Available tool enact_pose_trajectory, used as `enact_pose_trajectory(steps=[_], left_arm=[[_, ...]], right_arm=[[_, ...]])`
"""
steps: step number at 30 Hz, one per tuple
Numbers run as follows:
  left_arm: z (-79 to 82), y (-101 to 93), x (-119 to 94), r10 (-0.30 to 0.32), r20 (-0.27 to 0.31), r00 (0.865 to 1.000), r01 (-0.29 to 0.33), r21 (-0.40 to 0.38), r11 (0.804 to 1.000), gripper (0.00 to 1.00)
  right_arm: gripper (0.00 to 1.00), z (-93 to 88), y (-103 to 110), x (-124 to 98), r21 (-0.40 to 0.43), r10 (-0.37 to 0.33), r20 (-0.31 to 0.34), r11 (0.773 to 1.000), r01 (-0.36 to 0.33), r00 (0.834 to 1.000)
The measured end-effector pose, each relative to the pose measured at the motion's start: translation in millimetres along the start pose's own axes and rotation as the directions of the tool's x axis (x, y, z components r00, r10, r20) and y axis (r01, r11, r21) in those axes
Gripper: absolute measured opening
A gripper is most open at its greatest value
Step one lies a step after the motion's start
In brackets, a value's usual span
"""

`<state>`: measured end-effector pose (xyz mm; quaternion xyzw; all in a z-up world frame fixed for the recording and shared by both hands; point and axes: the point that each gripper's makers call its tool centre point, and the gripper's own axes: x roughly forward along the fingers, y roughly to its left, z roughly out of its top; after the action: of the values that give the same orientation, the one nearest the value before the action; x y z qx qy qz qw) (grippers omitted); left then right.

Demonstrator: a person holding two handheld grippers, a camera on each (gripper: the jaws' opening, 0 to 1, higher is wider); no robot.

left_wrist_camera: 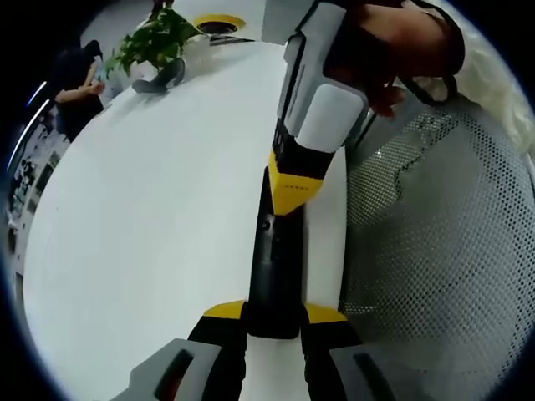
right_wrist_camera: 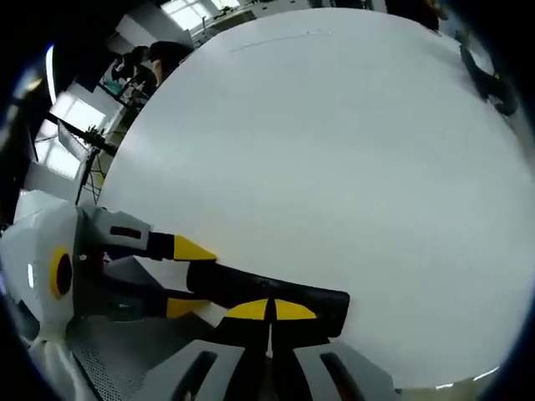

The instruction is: Press the specified remote control buttons in sequence, fully releasing each button before pressing the next.

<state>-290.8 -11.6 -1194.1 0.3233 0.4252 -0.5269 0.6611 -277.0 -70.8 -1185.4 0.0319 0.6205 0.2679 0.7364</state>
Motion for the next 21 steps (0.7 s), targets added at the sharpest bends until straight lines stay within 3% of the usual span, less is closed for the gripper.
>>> enact_pose_trajectory(steps=[21], left_arm=[[0.0,0.1,0.3,-0.003,-0.001,1.000,0.003,0.006,1.000,0.24]], right_arm=[[0.00,-10.4,-3.9,-4.4,-0.038,-0.047,-0.059,0.998,0.045,0.997]])
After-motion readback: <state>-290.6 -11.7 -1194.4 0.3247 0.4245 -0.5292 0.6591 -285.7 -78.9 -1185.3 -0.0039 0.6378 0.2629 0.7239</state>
